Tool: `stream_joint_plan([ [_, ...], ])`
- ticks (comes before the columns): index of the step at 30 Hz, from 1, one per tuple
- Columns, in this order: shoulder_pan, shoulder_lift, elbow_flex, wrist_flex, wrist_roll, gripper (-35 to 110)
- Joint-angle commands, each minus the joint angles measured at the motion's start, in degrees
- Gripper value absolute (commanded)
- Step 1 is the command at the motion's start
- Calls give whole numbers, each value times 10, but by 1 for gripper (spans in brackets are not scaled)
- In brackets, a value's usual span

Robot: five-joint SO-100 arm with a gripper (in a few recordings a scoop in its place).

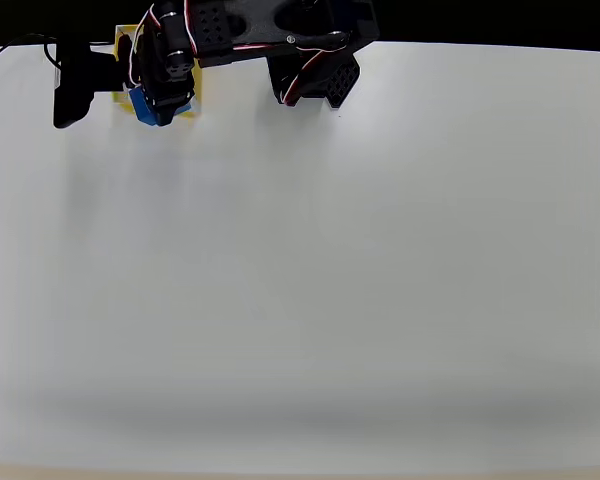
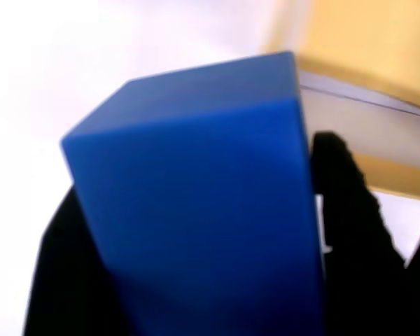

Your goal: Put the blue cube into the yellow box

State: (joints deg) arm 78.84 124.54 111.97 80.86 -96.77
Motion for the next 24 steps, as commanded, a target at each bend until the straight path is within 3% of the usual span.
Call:
stream_joint_plan([
  [1,81,53,2,-11,-23,9],
  [8,154,23,44,-69,-41,8],
  [24,163,-87,160,-292,-24,13],
])
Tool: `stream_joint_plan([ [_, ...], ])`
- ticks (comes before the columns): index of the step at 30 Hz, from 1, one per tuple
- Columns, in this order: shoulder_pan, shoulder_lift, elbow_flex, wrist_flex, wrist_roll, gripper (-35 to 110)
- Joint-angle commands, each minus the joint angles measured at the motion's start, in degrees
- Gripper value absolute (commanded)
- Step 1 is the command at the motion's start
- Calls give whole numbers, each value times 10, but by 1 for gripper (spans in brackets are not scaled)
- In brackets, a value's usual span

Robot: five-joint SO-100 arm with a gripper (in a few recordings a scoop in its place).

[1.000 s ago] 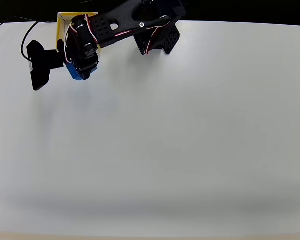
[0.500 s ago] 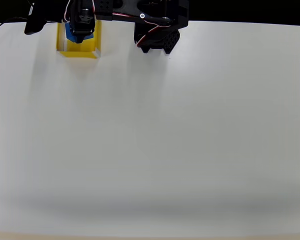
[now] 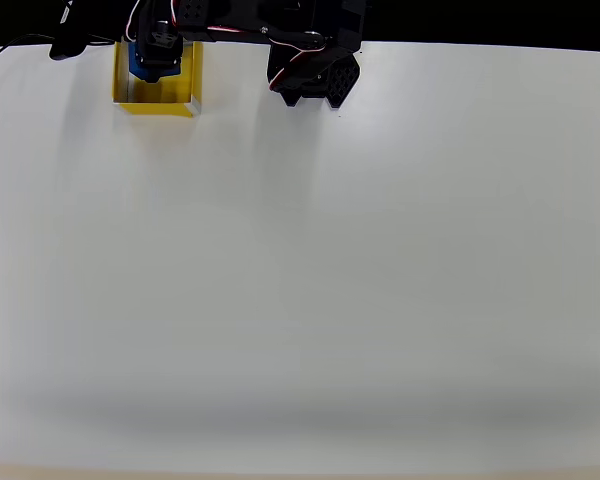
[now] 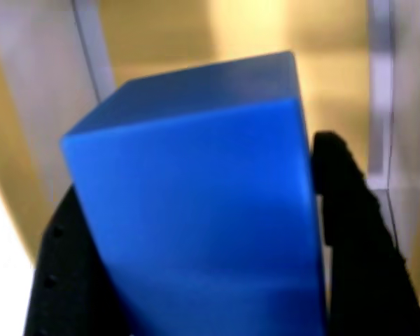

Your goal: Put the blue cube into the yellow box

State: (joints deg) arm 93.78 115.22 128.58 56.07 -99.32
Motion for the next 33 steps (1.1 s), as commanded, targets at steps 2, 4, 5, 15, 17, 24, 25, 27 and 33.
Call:
stream_joint_plan([
  [2,14,-3,-1,-60,11,19],
  [4,14,-4,8,-69,10,25],
  [5,14,-4,13,-74,10,29],
  [15,18,25,17,-47,8,37],
  [17,18,45,16,-13,1,37],
  [24,17,120,11,71,-16,37],
  [25,17,126,8,76,-15,37],
  [27,17,136,3,84,-17,37],
  [33,22,164,-43,149,-22,38],
])
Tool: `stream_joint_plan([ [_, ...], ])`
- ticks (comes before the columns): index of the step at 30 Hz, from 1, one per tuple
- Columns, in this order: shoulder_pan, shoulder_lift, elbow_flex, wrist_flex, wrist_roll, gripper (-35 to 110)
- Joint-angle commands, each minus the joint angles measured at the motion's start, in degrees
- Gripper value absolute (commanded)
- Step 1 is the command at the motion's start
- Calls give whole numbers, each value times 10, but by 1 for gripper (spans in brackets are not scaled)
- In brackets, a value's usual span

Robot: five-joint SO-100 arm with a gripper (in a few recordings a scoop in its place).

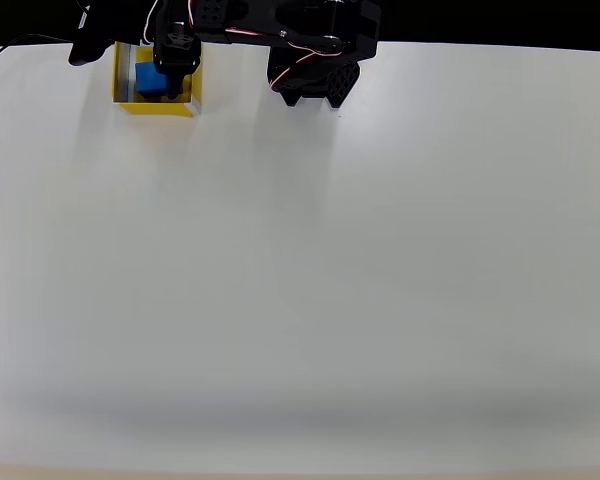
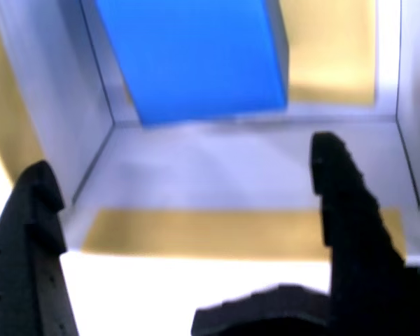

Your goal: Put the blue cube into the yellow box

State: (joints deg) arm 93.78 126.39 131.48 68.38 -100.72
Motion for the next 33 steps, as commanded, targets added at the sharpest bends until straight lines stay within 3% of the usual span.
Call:
stream_joint_plan([
  [1,23,61,-80,37,-8,38],
  [16,-25,239,-102,80,-52,36],
  [33,-458,402,-5,107,4,15],
])
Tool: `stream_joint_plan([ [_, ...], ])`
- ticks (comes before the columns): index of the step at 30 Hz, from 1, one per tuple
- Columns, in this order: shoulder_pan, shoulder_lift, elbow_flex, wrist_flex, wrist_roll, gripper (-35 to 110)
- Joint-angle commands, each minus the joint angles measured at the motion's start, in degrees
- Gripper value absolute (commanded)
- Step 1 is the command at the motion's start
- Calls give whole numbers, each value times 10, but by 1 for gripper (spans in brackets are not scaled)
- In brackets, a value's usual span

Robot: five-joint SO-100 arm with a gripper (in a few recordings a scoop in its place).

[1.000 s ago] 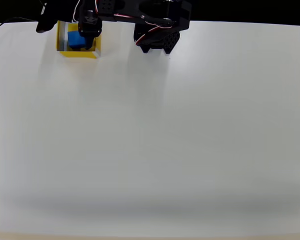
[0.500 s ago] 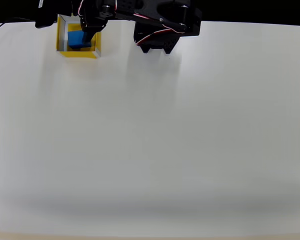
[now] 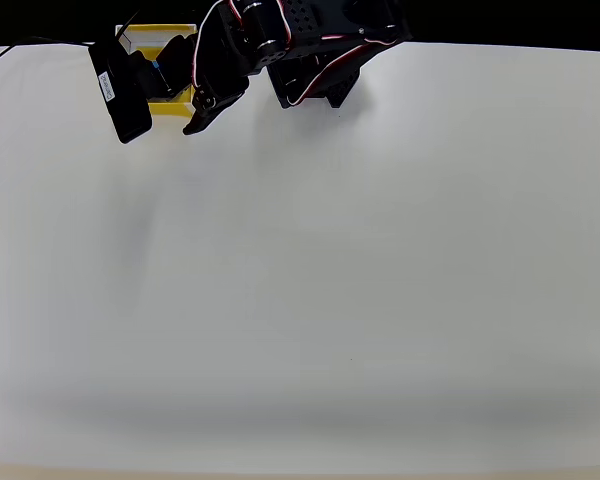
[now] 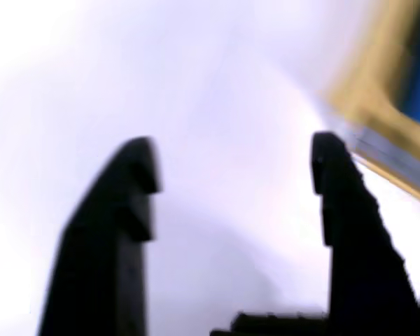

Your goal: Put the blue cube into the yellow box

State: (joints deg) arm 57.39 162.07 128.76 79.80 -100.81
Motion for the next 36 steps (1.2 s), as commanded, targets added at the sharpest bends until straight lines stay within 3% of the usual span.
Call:
stream_joint_plan([
  [1,-128,55,40,-11,16,15],
  [9,-384,76,171,-68,104,8],
  [17,-515,156,342,-114,104,1],
  [24,-592,209,397,-96,131,0],
  [36,-609,295,502,-33,106,0],
])
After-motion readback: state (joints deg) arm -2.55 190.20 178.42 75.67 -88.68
